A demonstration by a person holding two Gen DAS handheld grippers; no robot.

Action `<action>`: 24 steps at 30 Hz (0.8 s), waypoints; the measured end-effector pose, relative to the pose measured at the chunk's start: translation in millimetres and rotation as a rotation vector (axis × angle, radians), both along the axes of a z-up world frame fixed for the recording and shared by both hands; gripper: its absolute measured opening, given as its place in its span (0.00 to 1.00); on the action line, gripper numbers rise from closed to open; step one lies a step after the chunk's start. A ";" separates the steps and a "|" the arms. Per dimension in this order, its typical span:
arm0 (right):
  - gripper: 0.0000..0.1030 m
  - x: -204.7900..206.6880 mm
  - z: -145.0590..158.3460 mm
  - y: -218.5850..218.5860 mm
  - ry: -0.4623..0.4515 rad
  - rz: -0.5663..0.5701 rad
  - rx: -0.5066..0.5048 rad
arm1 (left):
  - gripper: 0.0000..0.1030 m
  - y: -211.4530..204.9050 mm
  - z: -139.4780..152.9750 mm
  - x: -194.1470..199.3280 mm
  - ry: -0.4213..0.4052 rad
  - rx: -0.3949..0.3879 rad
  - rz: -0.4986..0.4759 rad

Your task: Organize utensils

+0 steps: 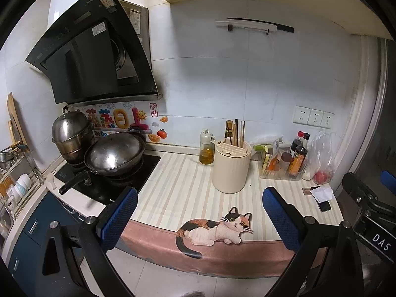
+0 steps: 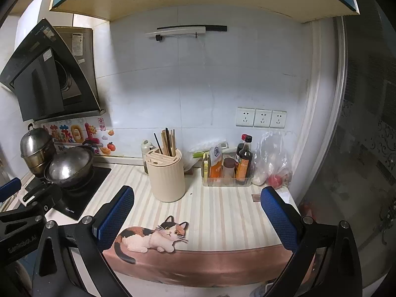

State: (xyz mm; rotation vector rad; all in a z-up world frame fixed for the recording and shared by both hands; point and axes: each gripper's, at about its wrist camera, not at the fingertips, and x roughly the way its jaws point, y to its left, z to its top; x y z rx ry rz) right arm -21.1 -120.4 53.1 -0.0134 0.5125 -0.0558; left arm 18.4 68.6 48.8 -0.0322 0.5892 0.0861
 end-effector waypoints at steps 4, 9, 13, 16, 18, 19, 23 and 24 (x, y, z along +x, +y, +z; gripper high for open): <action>1.00 2.0 -0.5 -1.1 0.001 0.004 -0.007 | 1.00 -2.7 -0.6 -1.9 0.008 0.003 0.002; 1.00 3.2 -3.3 -3.7 0.010 0.002 -0.013 | 1.00 -6.1 -1.7 -1.7 0.012 0.010 0.003; 1.00 2.9 -3.9 -6.1 0.007 0.002 -0.011 | 1.00 -8.8 -2.7 -1.4 0.008 0.014 0.002; 1.00 2.6 -4.2 -7.2 0.008 0.005 -0.011 | 1.00 -9.5 -2.8 -1.1 0.009 0.012 0.001; 1.00 2.1 -4.2 -8.6 0.008 0.005 -0.015 | 1.00 -9.3 -2.8 -1.0 0.011 0.012 0.000; 1.00 2.2 -4.1 -8.5 0.007 0.004 -0.016 | 1.00 -9.4 -2.7 -0.7 0.013 0.012 0.001; 1.00 1.9 -4.4 -8.1 0.011 0.006 -0.016 | 1.00 -9.1 -2.1 0.1 0.014 0.014 0.003; 1.00 1.5 -4.3 -8.3 0.011 0.005 -0.018 | 1.00 -9.2 -2.2 0.3 0.013 0.016 0.004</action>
